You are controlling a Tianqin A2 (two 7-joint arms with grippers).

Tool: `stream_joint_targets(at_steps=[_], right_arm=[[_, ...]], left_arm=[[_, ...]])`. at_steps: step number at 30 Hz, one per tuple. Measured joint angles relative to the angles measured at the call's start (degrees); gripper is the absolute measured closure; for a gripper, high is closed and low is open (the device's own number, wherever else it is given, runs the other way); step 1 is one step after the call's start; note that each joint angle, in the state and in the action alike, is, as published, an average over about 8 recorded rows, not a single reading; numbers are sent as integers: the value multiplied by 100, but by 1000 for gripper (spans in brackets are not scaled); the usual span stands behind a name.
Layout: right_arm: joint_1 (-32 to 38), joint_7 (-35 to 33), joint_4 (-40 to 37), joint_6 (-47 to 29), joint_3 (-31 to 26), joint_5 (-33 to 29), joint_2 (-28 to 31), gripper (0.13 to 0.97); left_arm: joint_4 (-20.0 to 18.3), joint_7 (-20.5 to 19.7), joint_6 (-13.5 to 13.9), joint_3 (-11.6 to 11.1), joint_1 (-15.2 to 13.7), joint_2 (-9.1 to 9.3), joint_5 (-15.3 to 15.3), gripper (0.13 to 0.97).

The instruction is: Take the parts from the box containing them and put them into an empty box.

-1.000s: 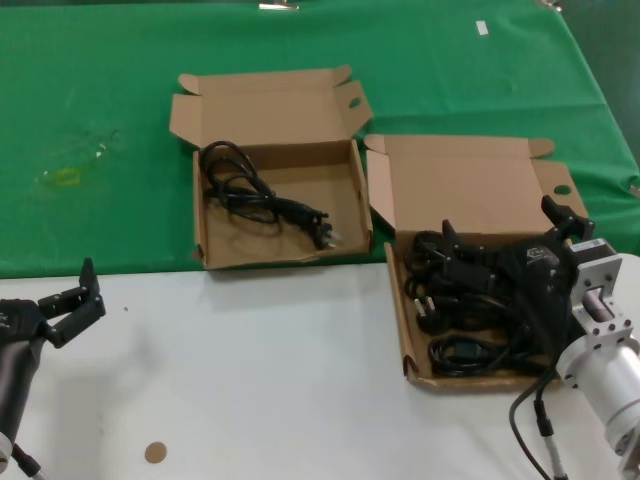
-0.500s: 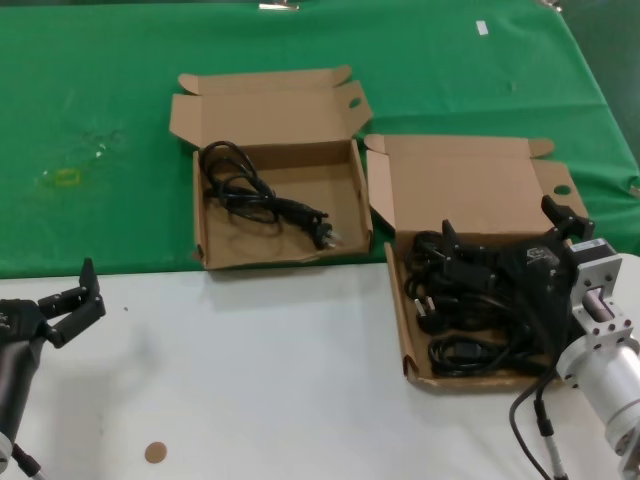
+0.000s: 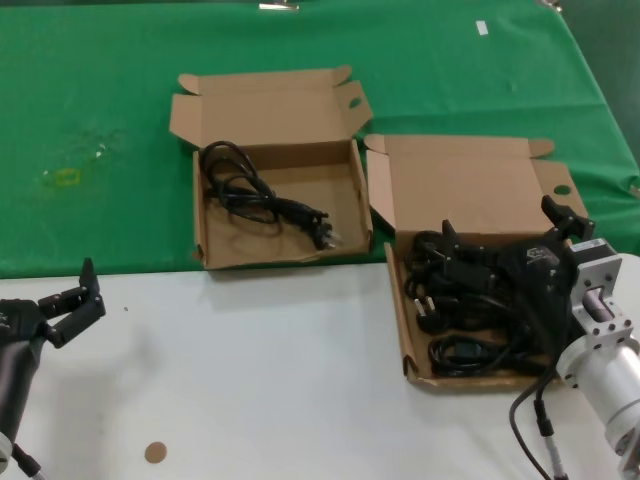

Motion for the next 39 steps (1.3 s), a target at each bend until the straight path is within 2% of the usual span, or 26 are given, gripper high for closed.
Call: stream_joint_targets(at_steps=[39], right_arm=[[0, 0, 0, 0, 0, 0, 0, 129]], left_arm=[[0, 0, 0, 0, 0, 0, 0, 132]])
